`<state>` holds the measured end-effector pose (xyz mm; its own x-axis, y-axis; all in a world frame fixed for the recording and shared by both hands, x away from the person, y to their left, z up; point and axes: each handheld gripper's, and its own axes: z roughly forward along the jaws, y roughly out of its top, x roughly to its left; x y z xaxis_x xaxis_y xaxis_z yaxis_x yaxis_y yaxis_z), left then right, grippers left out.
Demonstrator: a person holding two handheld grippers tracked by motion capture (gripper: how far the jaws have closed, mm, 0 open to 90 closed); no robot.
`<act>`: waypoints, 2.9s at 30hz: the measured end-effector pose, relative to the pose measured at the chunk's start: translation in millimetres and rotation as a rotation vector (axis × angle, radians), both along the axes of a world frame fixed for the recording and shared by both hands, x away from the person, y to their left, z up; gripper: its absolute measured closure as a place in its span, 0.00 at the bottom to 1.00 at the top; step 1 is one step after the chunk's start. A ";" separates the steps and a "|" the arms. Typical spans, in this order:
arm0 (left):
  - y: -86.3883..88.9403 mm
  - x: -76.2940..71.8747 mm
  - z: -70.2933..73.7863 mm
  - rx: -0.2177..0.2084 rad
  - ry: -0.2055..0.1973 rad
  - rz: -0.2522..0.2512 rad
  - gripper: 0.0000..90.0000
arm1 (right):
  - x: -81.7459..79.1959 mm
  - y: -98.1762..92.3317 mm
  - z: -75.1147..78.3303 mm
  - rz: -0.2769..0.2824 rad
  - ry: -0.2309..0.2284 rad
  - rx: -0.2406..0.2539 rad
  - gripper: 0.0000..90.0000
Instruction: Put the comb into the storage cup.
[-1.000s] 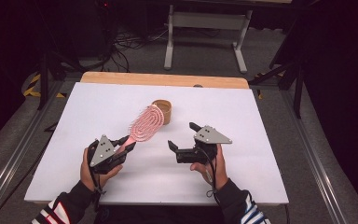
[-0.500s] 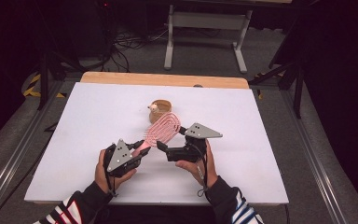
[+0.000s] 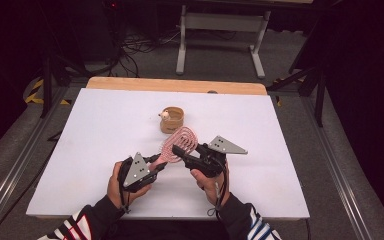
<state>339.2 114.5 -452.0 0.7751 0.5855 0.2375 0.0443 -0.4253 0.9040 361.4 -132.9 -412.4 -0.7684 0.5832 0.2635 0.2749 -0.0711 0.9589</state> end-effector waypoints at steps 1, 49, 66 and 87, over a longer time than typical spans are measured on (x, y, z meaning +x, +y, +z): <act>0.3 0.5 -0.4 0.001 -0.001 -0.001 0.77 | -0.9 0.0 -0.6 0.010 0.000 0.008 0.64; 70.5 6.2 12.7 -0.022 0.020 -0.007 0.10 | -25.4 -27.2 27.4 -0.054 -0.216 -0.075 0.71; 110.0 -6.1 -6.6 -0.040 0.064 0.027 0.09 | -25.4 -39.0 34.5 -0.076 -0.242 -0.058 0.71; 132.4 -11.7 -12.4 -0.043 0.076 0.054 0.08 | -19.3 -47.5 50.7 -0.101 -0.289 -0.053 0.71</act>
